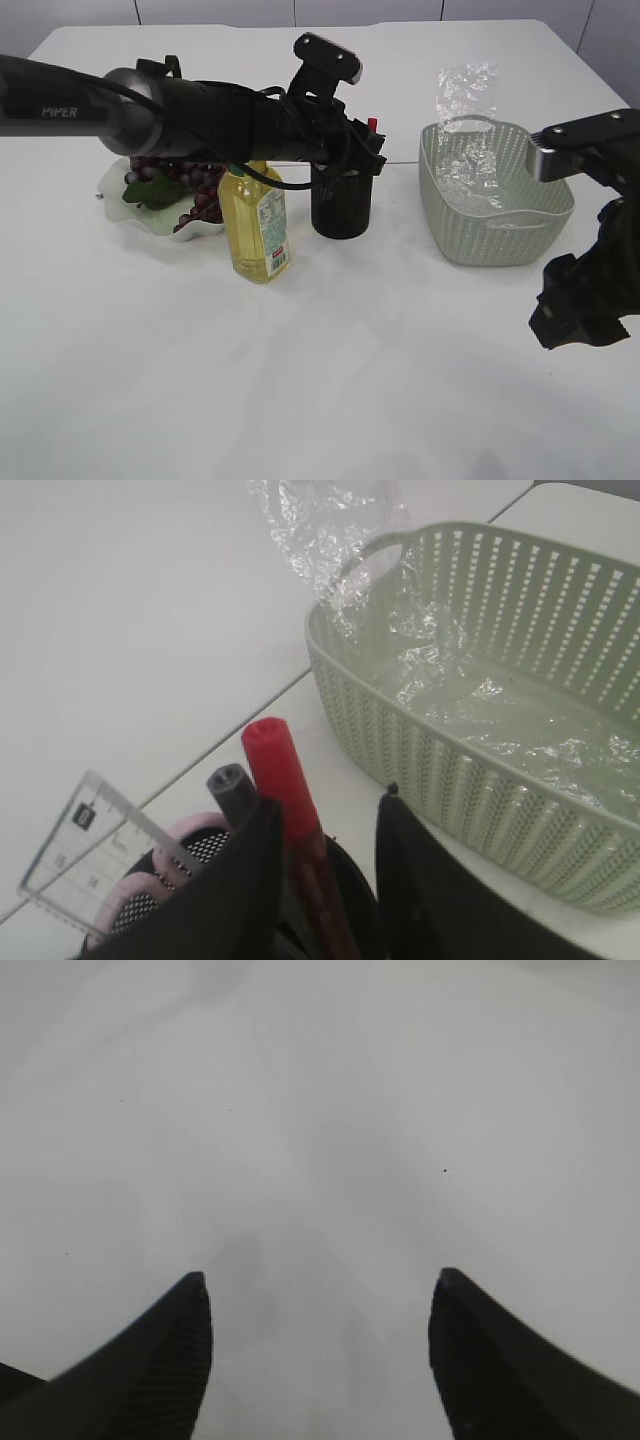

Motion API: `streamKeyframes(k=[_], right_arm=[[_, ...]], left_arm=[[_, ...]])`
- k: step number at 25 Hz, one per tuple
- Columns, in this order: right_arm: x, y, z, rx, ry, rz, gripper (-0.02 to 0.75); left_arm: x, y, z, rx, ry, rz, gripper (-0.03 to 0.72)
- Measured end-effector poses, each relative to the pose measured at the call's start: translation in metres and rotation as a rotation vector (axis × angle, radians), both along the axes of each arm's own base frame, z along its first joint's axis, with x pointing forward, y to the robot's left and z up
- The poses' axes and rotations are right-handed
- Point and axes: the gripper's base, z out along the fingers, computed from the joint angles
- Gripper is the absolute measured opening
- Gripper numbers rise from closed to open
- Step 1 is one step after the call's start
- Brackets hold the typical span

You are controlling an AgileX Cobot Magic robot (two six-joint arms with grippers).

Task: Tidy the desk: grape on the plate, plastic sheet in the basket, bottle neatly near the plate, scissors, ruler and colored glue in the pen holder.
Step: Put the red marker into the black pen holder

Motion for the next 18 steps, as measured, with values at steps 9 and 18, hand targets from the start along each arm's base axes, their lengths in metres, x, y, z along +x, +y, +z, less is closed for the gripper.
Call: streamKeyframes(k=[9,18], right_arm=[[0.000,0.000,0.000,0.001,-0.002,0.000,0.499],[0.000,0.001,0.000,0.015,0.001,-0.004,0.498]], left_arm=[[0.000,-0.001,0.001,-0.002,-0.001,-0.001,0.284],[-0.008,-0.003,0.042,-0.044,-0.068,-0.013,0.284]])
